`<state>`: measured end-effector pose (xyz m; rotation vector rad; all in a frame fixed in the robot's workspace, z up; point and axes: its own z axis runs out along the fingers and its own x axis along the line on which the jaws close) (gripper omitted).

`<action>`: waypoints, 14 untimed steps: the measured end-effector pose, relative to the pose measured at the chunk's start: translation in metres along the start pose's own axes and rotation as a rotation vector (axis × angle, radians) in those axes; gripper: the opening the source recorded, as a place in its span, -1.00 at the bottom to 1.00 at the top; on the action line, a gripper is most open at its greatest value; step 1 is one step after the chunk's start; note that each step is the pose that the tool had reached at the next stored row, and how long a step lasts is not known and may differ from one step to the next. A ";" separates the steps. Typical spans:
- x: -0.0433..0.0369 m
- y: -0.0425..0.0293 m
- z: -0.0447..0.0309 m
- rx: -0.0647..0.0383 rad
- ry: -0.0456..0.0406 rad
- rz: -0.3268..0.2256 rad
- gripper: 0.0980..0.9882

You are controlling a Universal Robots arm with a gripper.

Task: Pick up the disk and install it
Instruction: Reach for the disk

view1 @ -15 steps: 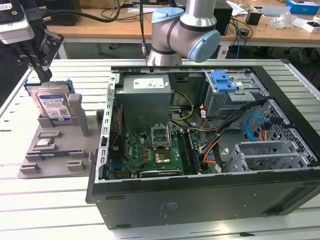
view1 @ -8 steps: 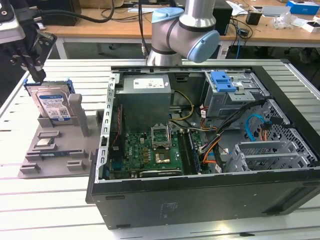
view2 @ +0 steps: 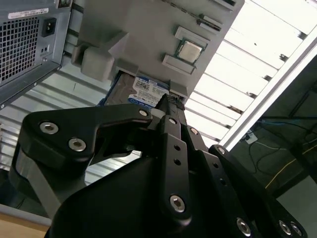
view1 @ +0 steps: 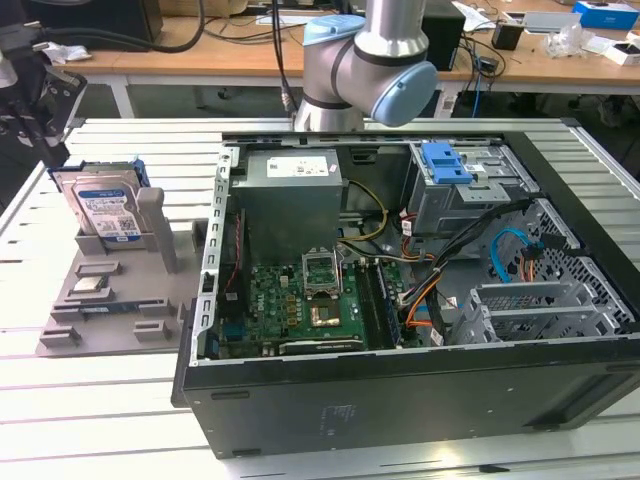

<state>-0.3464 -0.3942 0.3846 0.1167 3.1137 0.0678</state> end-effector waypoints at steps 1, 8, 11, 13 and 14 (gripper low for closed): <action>0.0024 -0.0002 0.0000 0.000 0.0000 0.000 -0.98; 0.0167 0.0019 0.0020 0.002 0.0000 0.000 -0.98; 0.0187 0.0068 0.0044 0.004 -0.0003 0.000 -0.98; 0.0195 0.0101 0.0061 0.005 -0.0005 0.000 -0.98; 0.0200 0.0118 0.0069 0.006 -0.0005 0.000 -0.98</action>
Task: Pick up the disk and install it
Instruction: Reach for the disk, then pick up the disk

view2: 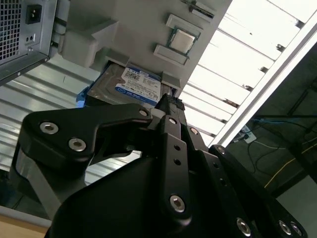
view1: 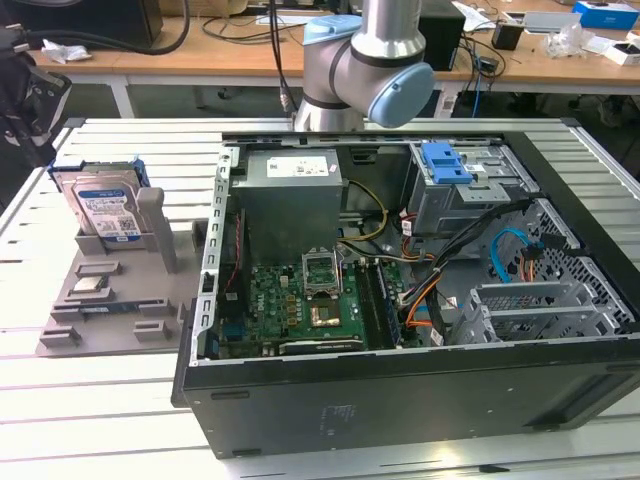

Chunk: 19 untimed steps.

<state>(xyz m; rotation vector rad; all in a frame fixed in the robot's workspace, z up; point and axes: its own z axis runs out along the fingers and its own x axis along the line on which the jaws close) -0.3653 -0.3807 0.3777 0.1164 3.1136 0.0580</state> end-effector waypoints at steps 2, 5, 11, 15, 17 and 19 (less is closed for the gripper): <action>0.0010 0.0031 0.0015 0.001 0.0000 0.000 -0.98; 0.0016 0.0045 0.0020 0.002 0.0000 0.000 -0.98; 0.0016 0.0047 0.0020 0.002 -0.0001 0.000 -0.98; 0.0016 0.0048 0.0021 0.002 -0.0001 0.000 -0.98; 0.0017 0.0048 0.0020 0.000 0.0018 -0.051 -0.98; 0.0016 0.0048 0.0021 0.000 0.0031 -0.085 -0.98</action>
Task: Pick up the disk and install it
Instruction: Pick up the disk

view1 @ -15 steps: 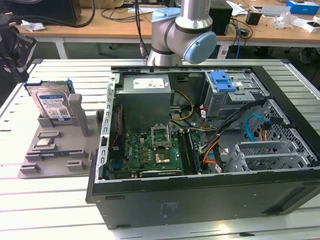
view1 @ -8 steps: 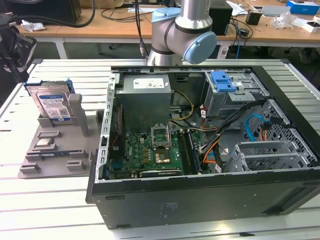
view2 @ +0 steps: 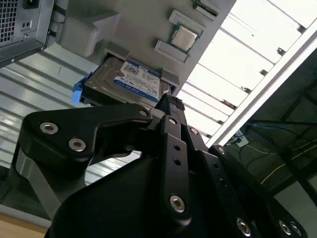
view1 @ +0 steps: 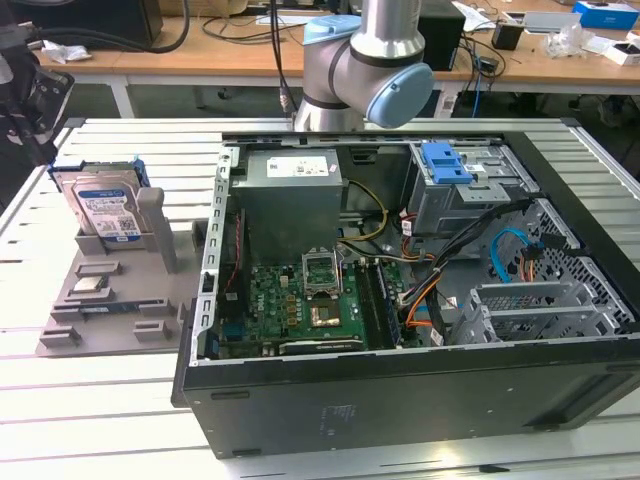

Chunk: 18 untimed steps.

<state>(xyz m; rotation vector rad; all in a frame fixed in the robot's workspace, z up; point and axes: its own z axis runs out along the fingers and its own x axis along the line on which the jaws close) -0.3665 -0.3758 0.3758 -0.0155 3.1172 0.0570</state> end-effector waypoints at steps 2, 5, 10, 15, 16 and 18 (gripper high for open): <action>0.0000 0.0000 0.0000 -0.001 0.0017 -0.046 -0.98; 0.0000 0.0000 0.0000 -0.002 0.0039 -0.107 -0.98; 0.0000 0.0000 0.0000 -0.006 0.0092 -0.252 -0.98; 0.0000 0.0000 0.0000 -0.010 0.0158 -0.435 -0.98; 0.0000 0.0000 0.0000 -0.011 0.0168 -0.461 -0.98; 0.0000 0.0000 0.0000 -0.013 0.0195 -0.536 -0.98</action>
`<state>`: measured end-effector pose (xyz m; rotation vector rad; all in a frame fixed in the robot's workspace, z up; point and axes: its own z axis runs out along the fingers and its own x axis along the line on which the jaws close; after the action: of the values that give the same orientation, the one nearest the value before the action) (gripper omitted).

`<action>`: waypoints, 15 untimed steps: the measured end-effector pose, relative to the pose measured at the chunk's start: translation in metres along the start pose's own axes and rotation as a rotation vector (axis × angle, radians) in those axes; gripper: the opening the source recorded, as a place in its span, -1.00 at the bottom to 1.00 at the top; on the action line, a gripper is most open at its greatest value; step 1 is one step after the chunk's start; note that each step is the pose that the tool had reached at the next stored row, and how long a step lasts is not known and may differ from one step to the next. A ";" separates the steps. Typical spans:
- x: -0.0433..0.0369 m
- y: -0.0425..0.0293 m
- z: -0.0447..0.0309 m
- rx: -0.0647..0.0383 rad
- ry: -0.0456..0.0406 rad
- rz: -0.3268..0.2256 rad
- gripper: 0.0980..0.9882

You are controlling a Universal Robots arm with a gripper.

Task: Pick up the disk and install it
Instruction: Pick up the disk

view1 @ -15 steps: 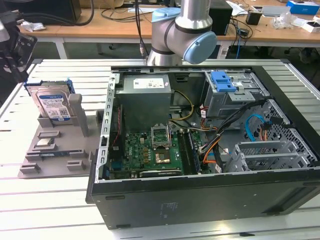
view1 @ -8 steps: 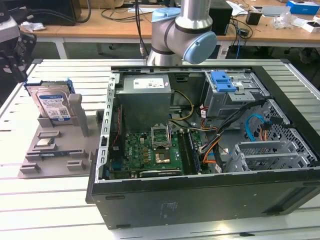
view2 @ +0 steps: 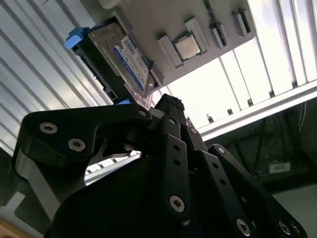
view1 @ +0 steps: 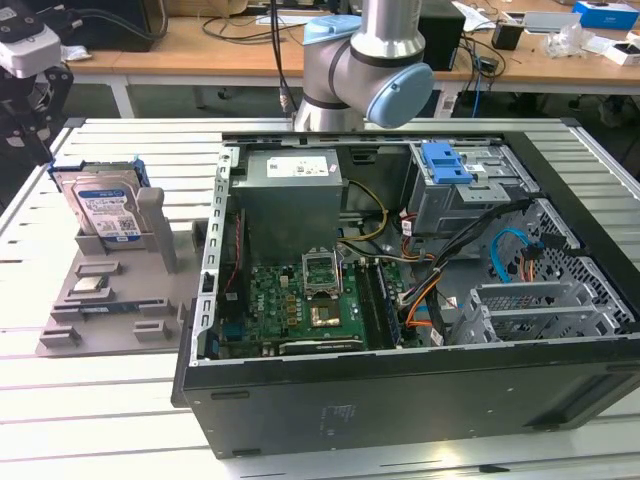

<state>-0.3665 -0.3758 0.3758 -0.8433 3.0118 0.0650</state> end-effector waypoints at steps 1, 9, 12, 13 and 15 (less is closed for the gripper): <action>0.0000 0.0000 0.0000 -0.001 0.0010 -0.029 -0.98; 0.0000 0.0000 0.0000 -0.007 0.0105 -0.288 -0.98; 0.0000 0.0000 0.0000 -0.008 0.0129 -0.354 -0.98; 0.0000 0.0000 0.0000 -0.009 0.0142 -0.389 -0.98; 0.0000 0.0000 0.0000 -0.010 0.0158 -0.432 -0.98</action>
<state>-0.3665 -0.3757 0.3758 -1.4747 2.7686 0.0681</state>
